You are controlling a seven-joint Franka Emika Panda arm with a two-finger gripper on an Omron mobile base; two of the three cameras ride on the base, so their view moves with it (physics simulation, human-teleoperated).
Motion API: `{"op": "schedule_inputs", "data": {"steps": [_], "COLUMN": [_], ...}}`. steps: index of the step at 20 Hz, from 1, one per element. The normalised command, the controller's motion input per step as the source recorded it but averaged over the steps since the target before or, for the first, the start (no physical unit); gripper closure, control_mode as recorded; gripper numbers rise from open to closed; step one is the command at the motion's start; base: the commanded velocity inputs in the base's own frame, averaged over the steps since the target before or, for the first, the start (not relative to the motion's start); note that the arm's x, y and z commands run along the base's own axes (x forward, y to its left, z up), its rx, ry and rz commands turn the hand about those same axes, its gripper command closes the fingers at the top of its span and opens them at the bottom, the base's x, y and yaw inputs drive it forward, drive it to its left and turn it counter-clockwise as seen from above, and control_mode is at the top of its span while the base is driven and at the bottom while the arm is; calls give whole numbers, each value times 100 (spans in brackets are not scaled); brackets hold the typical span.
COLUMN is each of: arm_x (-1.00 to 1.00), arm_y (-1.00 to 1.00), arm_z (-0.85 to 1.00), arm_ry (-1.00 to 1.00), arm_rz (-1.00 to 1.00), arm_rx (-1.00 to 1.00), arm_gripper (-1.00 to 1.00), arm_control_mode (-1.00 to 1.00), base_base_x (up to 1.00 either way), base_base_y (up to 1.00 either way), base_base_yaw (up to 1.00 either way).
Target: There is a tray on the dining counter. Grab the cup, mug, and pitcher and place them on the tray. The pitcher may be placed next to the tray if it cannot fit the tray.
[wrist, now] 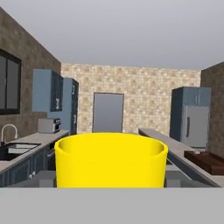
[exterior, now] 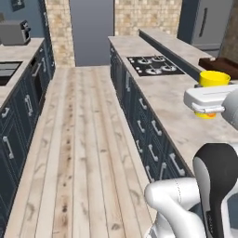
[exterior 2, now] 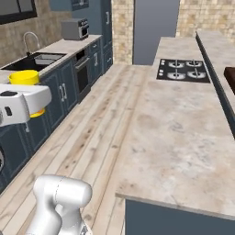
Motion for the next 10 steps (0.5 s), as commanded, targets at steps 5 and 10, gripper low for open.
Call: {"op": "schedule_inputs", "data": {"steps": [5,10], "arm_x": [0,0], "arm_y": [0,0], "arm_z": [0,0], "arm_ry": [0,0], "arm_rz": [0,0], "arm_rx": [0,0], "arm_gripper": [100,100], "arm_control_mode": [100,100], "base_base_x": [-62,-96], "base_base_y": [68,-23], "base_base_yaw": [0,-8]}}
